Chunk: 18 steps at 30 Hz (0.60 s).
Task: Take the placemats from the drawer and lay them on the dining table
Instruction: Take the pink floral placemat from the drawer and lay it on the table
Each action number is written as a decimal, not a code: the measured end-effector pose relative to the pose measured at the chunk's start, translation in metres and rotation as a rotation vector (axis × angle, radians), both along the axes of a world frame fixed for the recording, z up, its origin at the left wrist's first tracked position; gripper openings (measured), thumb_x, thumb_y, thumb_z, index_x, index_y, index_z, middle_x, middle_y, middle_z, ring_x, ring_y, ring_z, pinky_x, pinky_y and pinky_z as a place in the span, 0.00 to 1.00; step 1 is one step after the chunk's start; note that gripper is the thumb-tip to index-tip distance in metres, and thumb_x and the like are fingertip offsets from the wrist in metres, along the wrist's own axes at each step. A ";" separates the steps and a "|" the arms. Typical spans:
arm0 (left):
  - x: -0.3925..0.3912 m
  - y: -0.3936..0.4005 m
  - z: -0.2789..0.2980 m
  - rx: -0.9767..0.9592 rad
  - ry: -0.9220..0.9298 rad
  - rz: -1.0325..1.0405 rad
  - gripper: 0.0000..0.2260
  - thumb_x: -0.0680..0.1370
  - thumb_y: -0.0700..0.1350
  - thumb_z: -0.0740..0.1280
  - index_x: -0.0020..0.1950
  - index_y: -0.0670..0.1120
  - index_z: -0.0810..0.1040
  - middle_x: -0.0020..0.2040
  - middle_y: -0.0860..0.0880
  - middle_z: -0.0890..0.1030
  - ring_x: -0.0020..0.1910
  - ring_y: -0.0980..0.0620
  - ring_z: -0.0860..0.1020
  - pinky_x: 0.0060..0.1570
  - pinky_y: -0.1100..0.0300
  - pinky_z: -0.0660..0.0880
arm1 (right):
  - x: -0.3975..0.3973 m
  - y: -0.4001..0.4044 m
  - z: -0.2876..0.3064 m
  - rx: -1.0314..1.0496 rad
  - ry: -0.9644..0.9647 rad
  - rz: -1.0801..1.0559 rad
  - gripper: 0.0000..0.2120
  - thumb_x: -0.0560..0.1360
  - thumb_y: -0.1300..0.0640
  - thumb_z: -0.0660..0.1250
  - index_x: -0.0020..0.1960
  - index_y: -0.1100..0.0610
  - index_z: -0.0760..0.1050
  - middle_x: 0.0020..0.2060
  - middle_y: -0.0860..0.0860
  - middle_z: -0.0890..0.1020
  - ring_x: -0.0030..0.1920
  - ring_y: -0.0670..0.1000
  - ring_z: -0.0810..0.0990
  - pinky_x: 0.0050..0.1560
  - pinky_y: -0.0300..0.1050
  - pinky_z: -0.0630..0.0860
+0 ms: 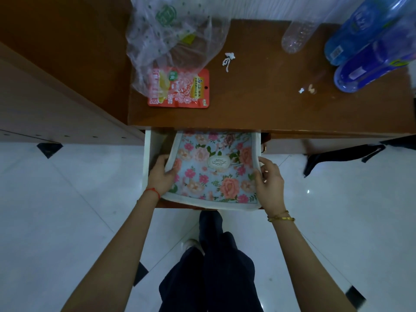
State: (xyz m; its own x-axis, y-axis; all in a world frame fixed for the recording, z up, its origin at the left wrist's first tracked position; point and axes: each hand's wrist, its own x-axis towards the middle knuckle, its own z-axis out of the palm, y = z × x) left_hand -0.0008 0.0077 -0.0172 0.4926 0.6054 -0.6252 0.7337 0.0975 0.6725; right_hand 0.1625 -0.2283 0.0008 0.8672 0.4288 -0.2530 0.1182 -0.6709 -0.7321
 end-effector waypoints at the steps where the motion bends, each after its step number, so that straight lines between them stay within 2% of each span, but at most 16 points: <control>1: -0.003 -0.002 0.009 0.007 0.001 -0.002 0.16 0.79 0.48 0.65 0.64 0.47 0.68 0.50 0.52 0.75 0.46 0.53 0.76 0.37 0.67 0.71 | -0.002 -0.001 0.007 0.007 0.034 -0.007 0.16 0.79 0.64 0.62 0.66 0.58 0.72 0.50 0.54 0.77 0.45 0.49 0.78 0.42 0.25 0.71; 4: -0.018 -0.012 0.035 0.049 -0.022 0.002 0.15 0.79 0.47 0.64 0.65 0.46 0.68 0.51 0.52 0.75 0.42 0.59 0.75 0.36 0.72 0.71 | -0.014 -0.003 0.030 0.015 0.165 -0.028 0.15 0.80 0.64 0.60 0.66 0.59 0.70 0.50 0.52 0.80 0.43 0.37 0.79 0.38 0.23 0.73; 6: -0.032 -0.021 0.055 0.048 -0.051 0.029 0.13 0.80 0.46 0.64 0.63 0.47 0.68 0.48 0.55 0.76 0.42 0.63 0.75 0.37 0.74 0.72 | -0.024 -0.005 0.047 0.025 0.240 -0.051 0.15 0.80 0.64 0.61 0.66 0.58 0.69 0.45 0.50 0.81 0.38 0.33 0.79 0.36 0.25 0.75; 8: -0.044 -0.029 0.071 0.049 -0.082 0.069 0.11 0.79 0.47 0.64 0.61 0.49 0.68 0.46 0.58 0.76 0.42 0.62 0.77 0.41 0.68 0.77 | -0.034 -0.008 0.061 0.046 0.298 -0.076 0.17 0.79 0.65 0.64 0.66 0.57 0.69 0.42 0.43 0.80 0.37 0.31 0.79 0.38 0.29 0.78; 10: -0.057 -0.035 0.091 0.052 -0.099 0.107 0.12 0.79 0.49 0.64 0.61 0.50 0.69 0.47 0.57 0.78 0.43 0.60 0.78 0.41 0.66 0.78 | -0.044 -0.013 0.081 0.064 0.312 -0.075 0.19 0.77 0.66 0.65 0.66 0.58 0.69 0.43 0.42 0.79 0.38 0.29 0.79 0.37 0.26 0.75; 12: -0.068 -0.042 0.113 0.045 -0.109 0.135 0.12 0.79 0.51 0.64 0.61 0.50 0.70 0.48 0.54 0.79 0.43 0.59 0.79 0.36 0.70 0.76 | -0.053 -0.021 0.104 0.072 0.298 -0.062 0.19 0.77 0.66 0.67 0.66 0.58 0.69 0.44 0.44 0.80 0.38 0.29 0.79 0.36 0.24 0.74; 14: -0.077 -0.050 0.141 0.045 -0.122 0.145 0.13 0.79 0.51 0.65 0.61 0.51 0.70 0.48 0.53 0.79 0.43 0.58 0.79 0.34 0.70 0.75 | -0.062 -0.031 0.131 0.092 0.297 -0.061 0.20 0.76 0.65 0.67 0.66 0.56 0.69 0.44 0.43 0.81 0.39 0.30 0.80 0.37 0.25 0.74; 16: -0.087 -0.058 0.170 0.044 -0.131 0.157 0.13 0.78 0.52 0.65 0.61 0.51 0.71 0.47 0.51 0.79 0.42 0.56 0.79 0.35 0.69 0.75 | -0.073 -0.042 0.159 0.112 0.311 -0.082 0.20 0.76 0.65 0.68 0.66 0.54 0.70 0.46 0.43 0.81 0.42 0.33 0.81 0.39 0.27 0.76; 18: -0.095 -0.066 0.202 0.038 -0.148 0.158 0.12 0.78 0.53 0.65 0.60 0.50 0.74 0.47 0.50 0.80 0.43 0.54 0.79 0.37 0.67 0.75 | -0.084 -0.055 0.188 0.125 0.302 -0.099 0.19 0.76 0.64 0.68 0.65 0.54 0.73 0.49 0.47 0.83 0.46 0.37 0.81 0.45 0.33 0.79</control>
State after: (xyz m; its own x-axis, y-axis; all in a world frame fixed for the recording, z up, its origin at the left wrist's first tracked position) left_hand -0.0959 -0.0587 0.1847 0.4739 0.7040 -0.5289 0.6045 0.1766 0.7768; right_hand 0.0786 -0.2828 0.1883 0.8004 0.3901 -0.4552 -0.1776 -0.5709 -0.8016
